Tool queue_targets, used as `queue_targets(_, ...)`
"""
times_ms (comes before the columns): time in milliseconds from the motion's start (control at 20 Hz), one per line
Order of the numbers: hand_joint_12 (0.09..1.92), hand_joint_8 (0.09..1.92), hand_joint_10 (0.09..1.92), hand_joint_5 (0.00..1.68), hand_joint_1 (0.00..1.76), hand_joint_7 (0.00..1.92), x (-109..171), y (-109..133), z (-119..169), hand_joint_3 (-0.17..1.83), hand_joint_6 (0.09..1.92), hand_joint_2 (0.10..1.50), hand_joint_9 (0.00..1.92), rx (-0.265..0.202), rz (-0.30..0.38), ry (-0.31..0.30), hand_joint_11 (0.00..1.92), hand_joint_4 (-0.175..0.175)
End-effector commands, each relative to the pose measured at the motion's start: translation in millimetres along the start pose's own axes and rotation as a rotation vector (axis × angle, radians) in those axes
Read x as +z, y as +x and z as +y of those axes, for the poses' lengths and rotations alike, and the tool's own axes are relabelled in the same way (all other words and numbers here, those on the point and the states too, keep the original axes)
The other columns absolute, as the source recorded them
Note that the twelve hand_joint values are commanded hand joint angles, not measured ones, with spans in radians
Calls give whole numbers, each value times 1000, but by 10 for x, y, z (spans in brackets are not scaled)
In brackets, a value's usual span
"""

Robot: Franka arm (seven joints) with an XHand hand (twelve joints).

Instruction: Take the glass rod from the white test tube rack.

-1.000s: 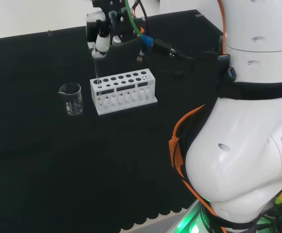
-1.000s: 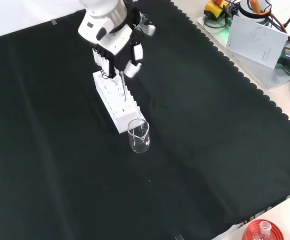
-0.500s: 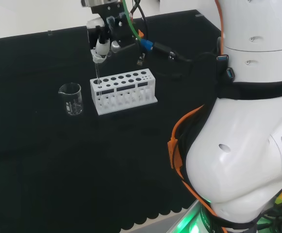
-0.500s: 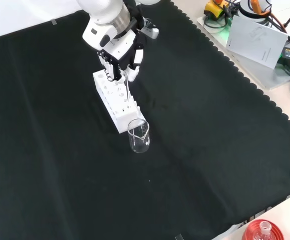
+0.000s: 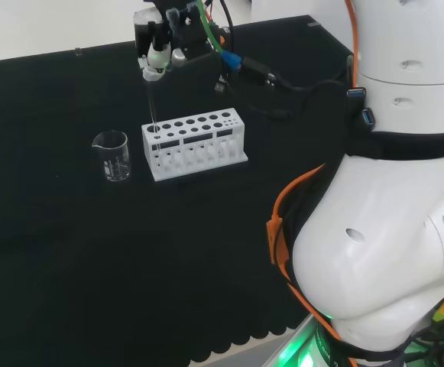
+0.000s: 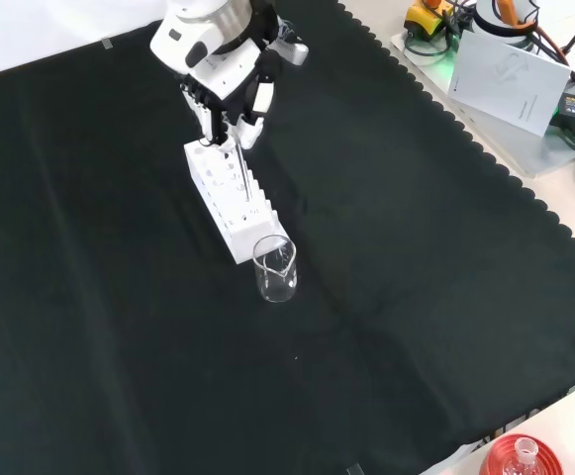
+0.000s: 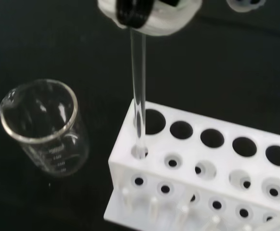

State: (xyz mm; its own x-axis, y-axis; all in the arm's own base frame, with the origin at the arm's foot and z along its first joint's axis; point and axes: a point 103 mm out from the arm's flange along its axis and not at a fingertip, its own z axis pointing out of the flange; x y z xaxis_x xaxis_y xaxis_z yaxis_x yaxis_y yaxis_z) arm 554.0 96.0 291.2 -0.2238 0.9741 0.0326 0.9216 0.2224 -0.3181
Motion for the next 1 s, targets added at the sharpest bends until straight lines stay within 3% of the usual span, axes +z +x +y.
queue_targets(50, 755, 421, 363, 1222, 1346, 1419, -10, 23, -311, 530, 640, 699, 1457, -30, -62, -23, 1419, -86)
queue_targets(100, 713, 401, 368, 1240, 1390, 1444, -39, 49, -334, 634, 635, 626, 1481, -30, -63, -34, 1441, -127)
queue_targets(300, 588, 376, 337, 1290, 1339, 1540, -166, 122, -465, 889, 669, 485, 1607, -32, -68, -65, 1527, -115)
queue_targets(750, 563, 376, 320, 1306, 1334, 1558, -464, 271, -755, 940, 668, 453, 1641, -17, -94, -100, 1553, -115)
queue_targets(850, 562, 376, 320, 1306, 1334, 1558, -546, 75, -1030, 941, 669, 452, 1642, -12, -71, -127, 1553, -115)
queue_targets(1000, 562, 376, 319, 1306, 1334, 1559, -627, 100, -1088, 943, 669, 451, 1643, -6, -90, -124, 1554, -115)
